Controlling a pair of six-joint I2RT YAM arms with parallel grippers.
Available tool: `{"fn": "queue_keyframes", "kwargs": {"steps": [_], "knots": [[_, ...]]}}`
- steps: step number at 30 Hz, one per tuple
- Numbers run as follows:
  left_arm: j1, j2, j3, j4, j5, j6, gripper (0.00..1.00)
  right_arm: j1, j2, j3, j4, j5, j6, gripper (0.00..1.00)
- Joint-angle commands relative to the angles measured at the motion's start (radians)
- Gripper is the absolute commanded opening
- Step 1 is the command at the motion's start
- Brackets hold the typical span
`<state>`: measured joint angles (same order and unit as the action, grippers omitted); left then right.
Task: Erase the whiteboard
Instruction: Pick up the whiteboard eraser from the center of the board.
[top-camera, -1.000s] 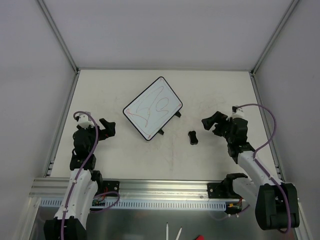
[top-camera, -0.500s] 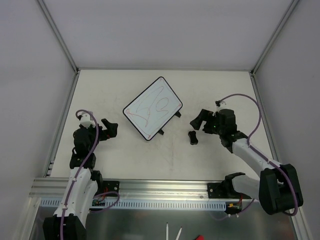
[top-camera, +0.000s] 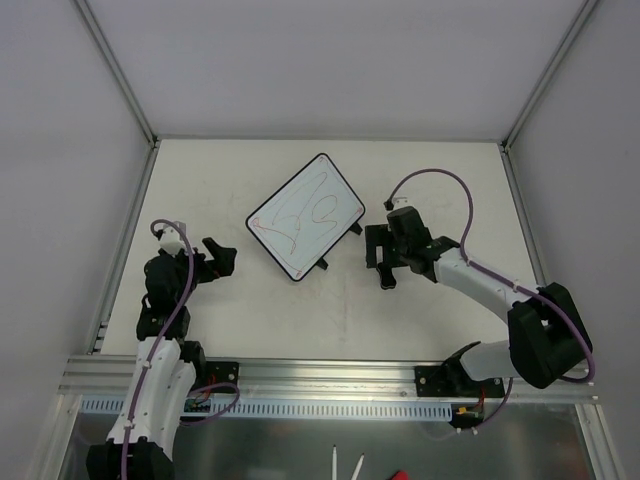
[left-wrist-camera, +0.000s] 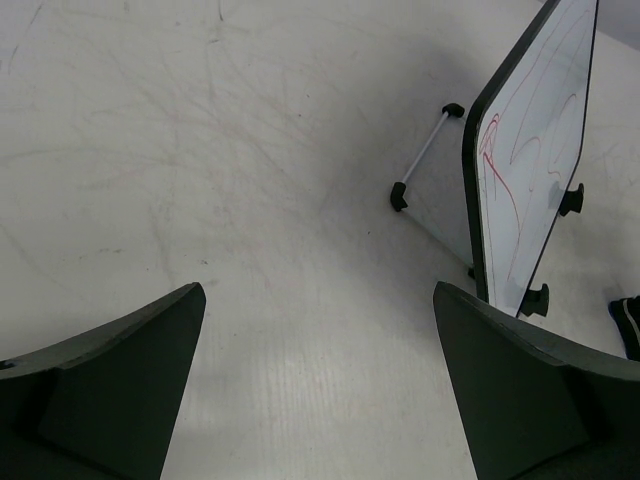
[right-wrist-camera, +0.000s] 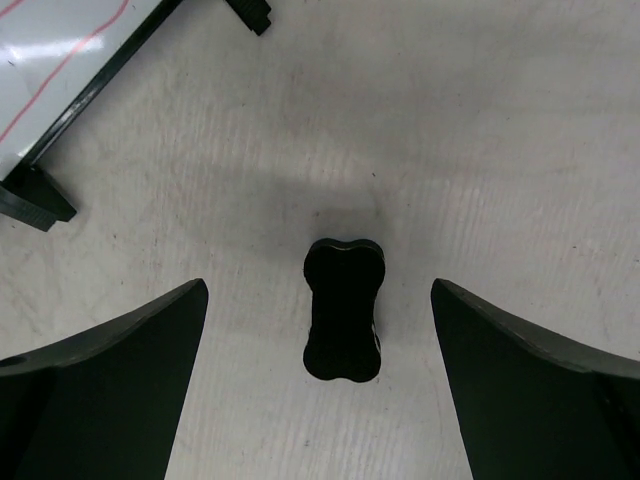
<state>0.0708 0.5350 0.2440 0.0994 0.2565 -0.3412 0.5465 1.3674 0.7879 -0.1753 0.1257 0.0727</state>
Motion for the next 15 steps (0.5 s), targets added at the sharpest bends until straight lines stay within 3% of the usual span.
{"fn": "queue_keyframes", "kwargs": {"steps": [1,7,11,15], "knots": [[-0.009,-0.038,-0.023,-0.006,-0.034,-0.013,0.99,0.026,-0.005,0.048,-0.11,0.106,-0.021,0.98],[-0.009,-0.058,-0.032,-0.003,-0.046,-0.024,0.99,0.046,-0.004,0.014,-0.125,0.095,0.004,0.78],[-0.009,-0.021,-0.023,-0.003,-0.053,-0.027,0.99,0.059,0.018,0.007,-0.122,0.109,-0.002,0.74],[-0.009,0.0,-0.017,0.0,-0.049,-0.027,0.99,0.058,0.067,0.01,-0.115,0.088,-0.022,0.63]]}}
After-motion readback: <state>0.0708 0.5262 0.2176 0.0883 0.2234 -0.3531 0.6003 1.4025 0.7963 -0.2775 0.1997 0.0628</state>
